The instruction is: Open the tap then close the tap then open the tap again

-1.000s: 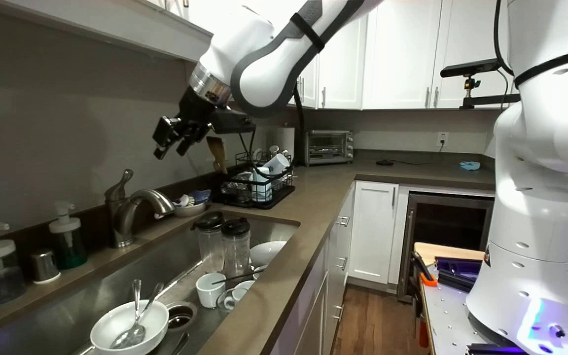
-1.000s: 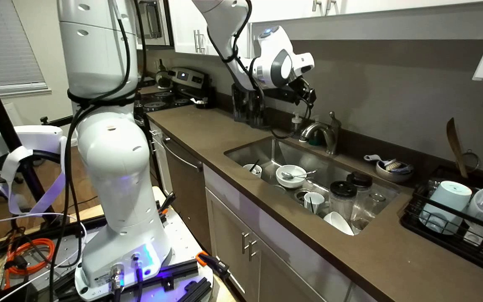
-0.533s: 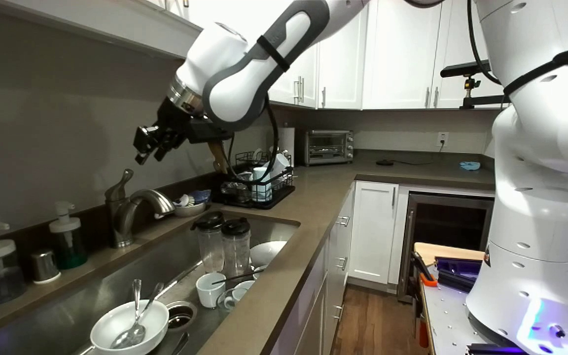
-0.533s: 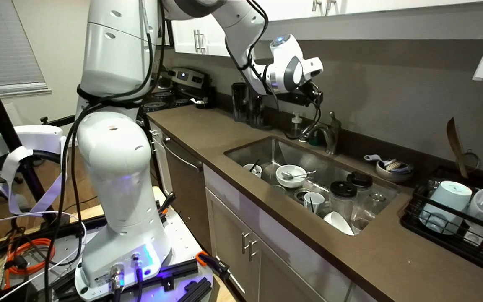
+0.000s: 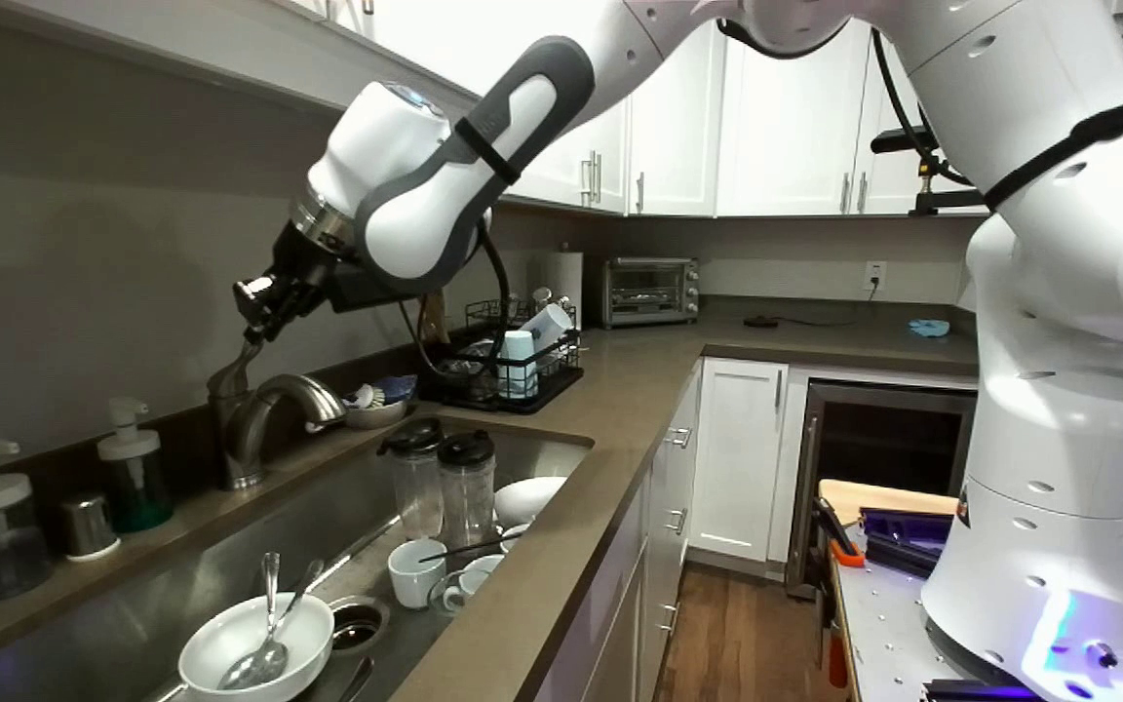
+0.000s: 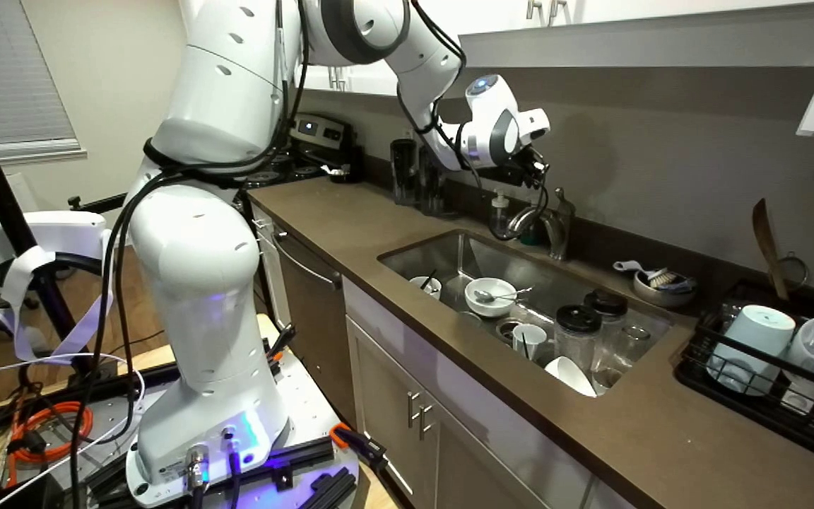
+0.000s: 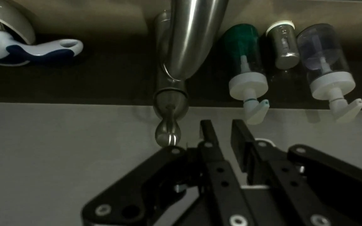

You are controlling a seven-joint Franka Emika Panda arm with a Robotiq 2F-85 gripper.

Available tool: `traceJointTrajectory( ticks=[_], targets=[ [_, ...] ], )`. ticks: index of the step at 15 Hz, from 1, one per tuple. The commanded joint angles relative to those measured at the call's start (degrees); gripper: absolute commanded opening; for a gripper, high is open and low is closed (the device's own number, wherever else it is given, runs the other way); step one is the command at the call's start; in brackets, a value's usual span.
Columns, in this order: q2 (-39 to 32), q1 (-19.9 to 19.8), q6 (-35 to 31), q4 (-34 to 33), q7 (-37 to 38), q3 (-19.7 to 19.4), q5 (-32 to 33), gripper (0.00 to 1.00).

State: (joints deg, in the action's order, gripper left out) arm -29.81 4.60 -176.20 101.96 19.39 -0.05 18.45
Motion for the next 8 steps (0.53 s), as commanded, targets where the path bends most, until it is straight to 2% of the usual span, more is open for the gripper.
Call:
traceJointTrajectory(
  ticks=[1,2,3,5,8],
  targets=[
    [-3.52,2.94,-1.52,-3.62,1.96,-3.33,0.71,0.24],
    [-4.25,3.84,-1.56,-4.27,2.39,-4.37,0.66,0.23],
    [-5.00,4.83,-1.78,-4.91,2.84,-5.64,0.70,0.15],
    [-6.31,6.39,-1.80,-5.99,3.64,-7.51,0.44,0.12],
    [-7.94,8.14,-1.56,-7.50,4.49,-9.76,0.11,0.14]
  ],
)
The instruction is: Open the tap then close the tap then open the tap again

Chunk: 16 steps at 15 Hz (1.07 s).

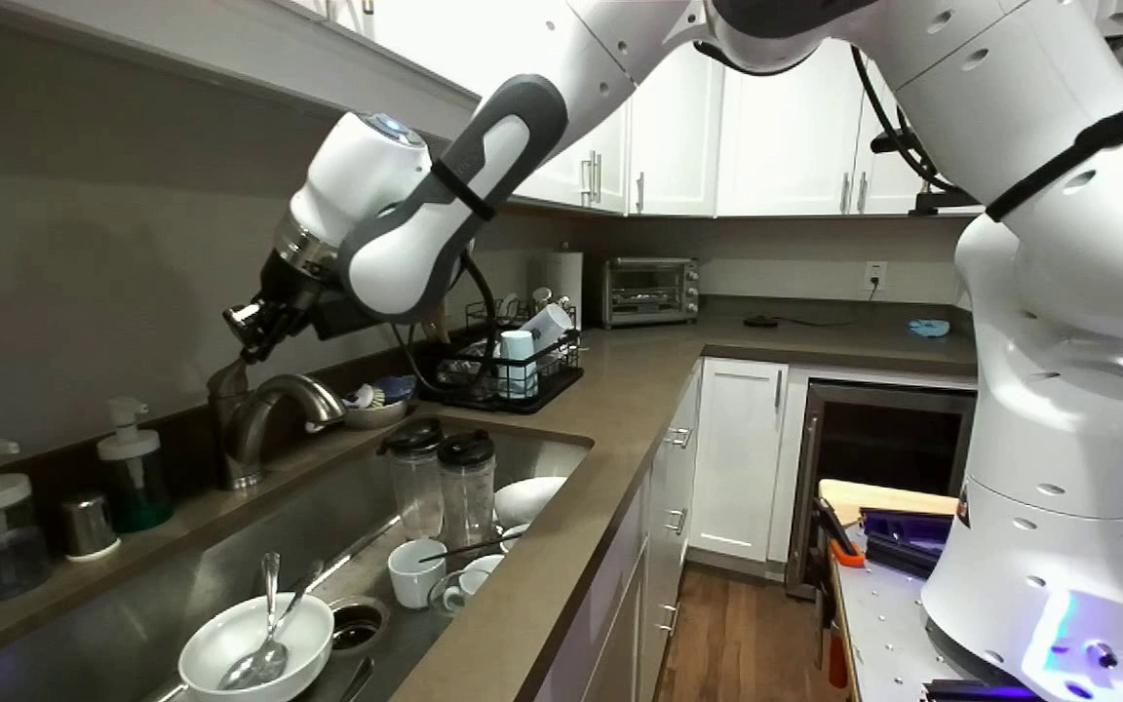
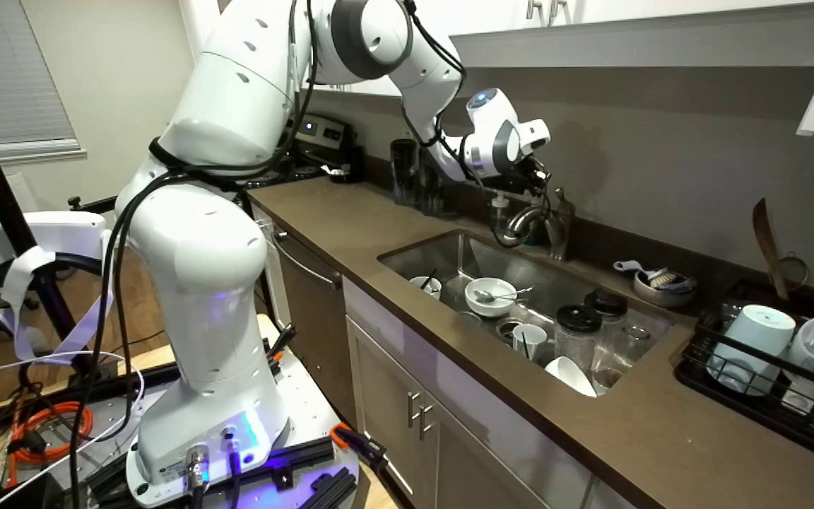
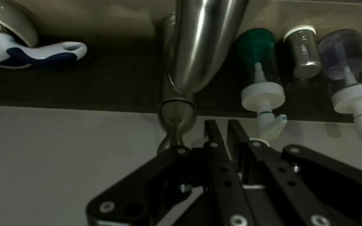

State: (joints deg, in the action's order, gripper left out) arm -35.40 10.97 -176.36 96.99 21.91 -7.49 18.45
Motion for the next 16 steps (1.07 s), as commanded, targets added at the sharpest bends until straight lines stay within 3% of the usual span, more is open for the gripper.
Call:
traceJointTrajectory(
  ticks=[1,10,14,16],
  targets=[
    [-3.04,1.91,-1.33,-3.25,1.81,-2.52,-0.07,0.13],
    [-5.19,-1.19,0.01,-7.64,-0.18,-1.36,-0.74,0.11],
    [-6.04,-3.25,0.58,-10.24,-0.42,-0.69,-0.86,0.00],
    [-6.34,-4.77,1.26,-10.70,-1.11,1.30,-1.27,0.01]
  ],
)
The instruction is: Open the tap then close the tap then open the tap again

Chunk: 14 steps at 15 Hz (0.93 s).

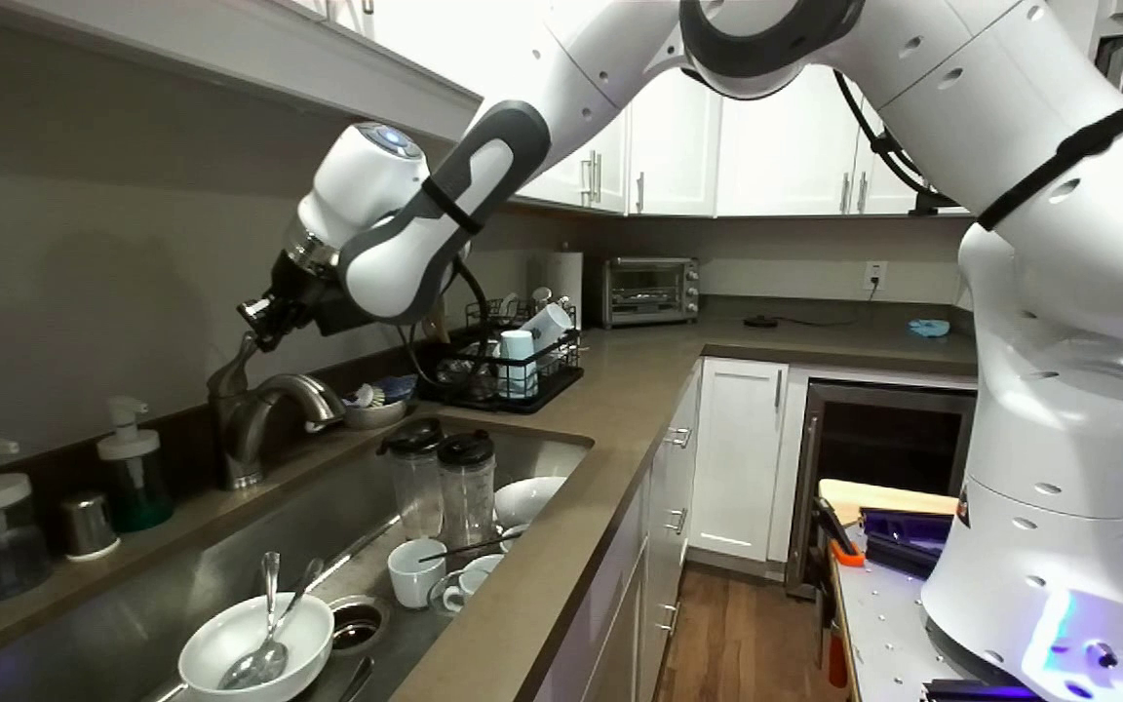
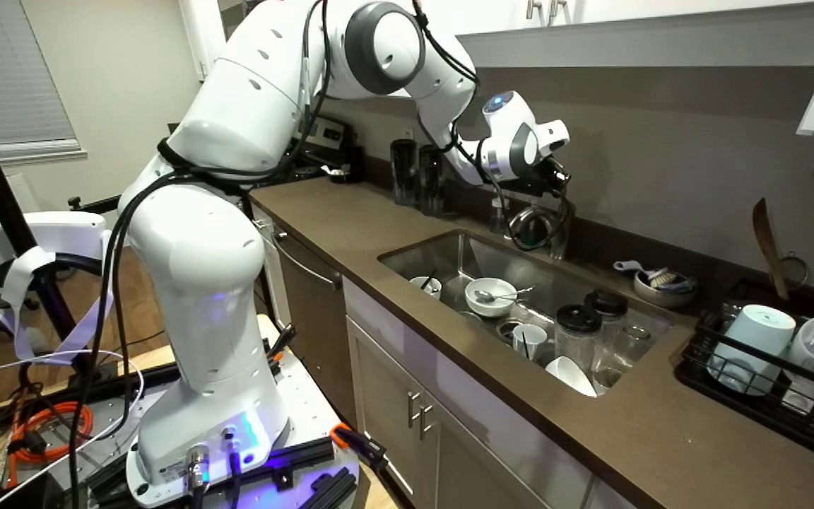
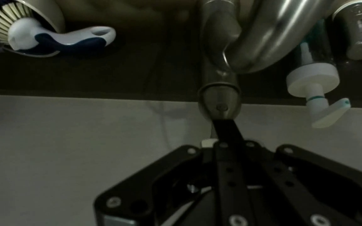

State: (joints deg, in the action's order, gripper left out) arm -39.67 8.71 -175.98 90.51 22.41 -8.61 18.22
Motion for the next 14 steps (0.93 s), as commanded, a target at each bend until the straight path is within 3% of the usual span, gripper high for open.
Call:
traceJointTrajectory(
  ticks=[1,2,5,12,14],
  targets=[
    [-2.39,-3.42,1.17,-4.71,-1.90,3.64,-1.23,0.00],
    [-2.66,-2.47,1.06,-4.72,-5.91,2.92,-6.11,0.00],
    [-3.29,-4.55,1.88,-6.00,-9.83,5.81,-10.87,0.00],
    [-3.54,-7.43,3.65,-8.39,-15.03,9.72,-15.74,0.00],
    [-3.19,-6.41,2.43,-6.61,-14.79,8.54,-15.45,0.00]
  ],
)
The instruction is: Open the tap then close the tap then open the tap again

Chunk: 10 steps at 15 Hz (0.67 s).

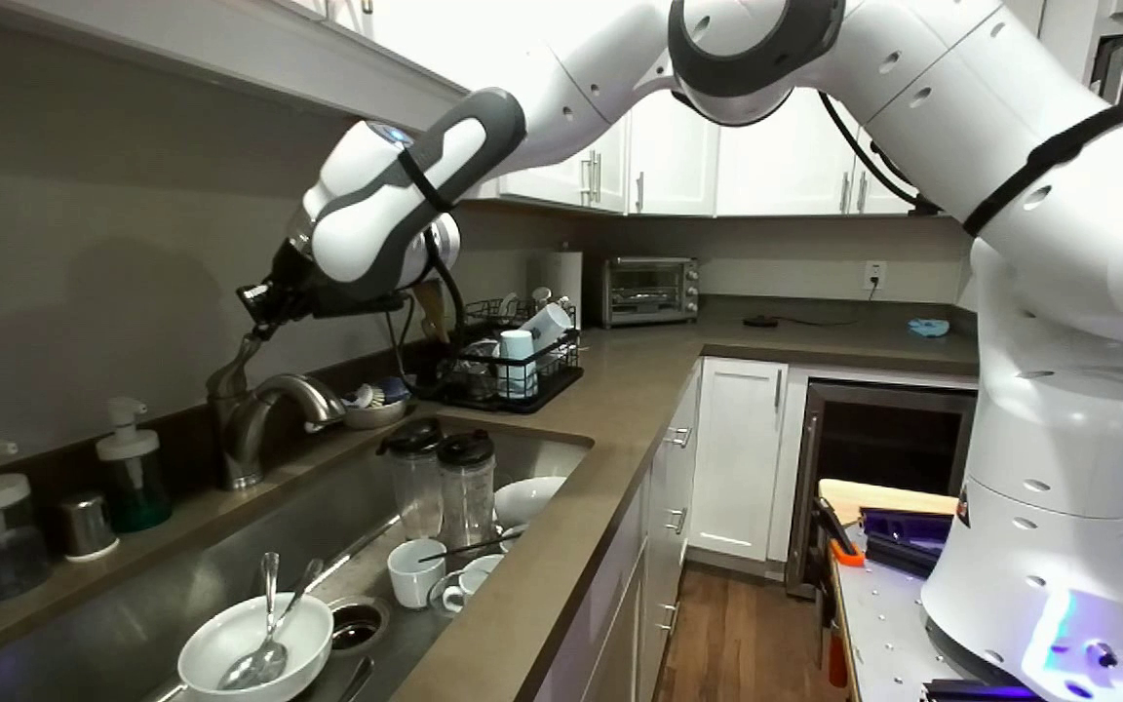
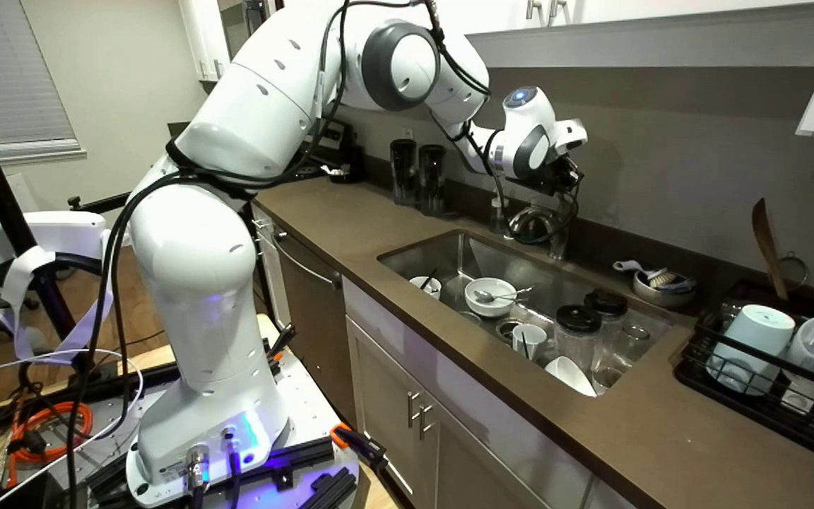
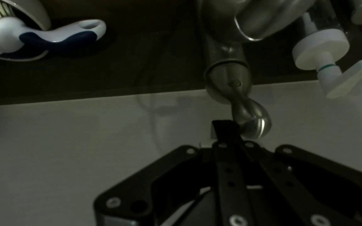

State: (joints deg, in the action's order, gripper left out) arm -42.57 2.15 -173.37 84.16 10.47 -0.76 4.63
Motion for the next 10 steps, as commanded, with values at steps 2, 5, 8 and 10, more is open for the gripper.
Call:
traceJointTrajectory(
  ticks=[2,5,8,10],
  targets=[
    [-0.28,2.06,0.31,0.12,-1.47,-2.41,-1.11,0.00],
    [0.04,2.60,1.74,0.77,-1.55,-2.67,-1.34,0.00],
    [0.42,2.15,2.42,1.13,-2.08,-1.88,-1.53,0.00],
    [0.70,1.21,2.94,1.13,-2.90,-0.46,-1.90,0.00]
  ],
)
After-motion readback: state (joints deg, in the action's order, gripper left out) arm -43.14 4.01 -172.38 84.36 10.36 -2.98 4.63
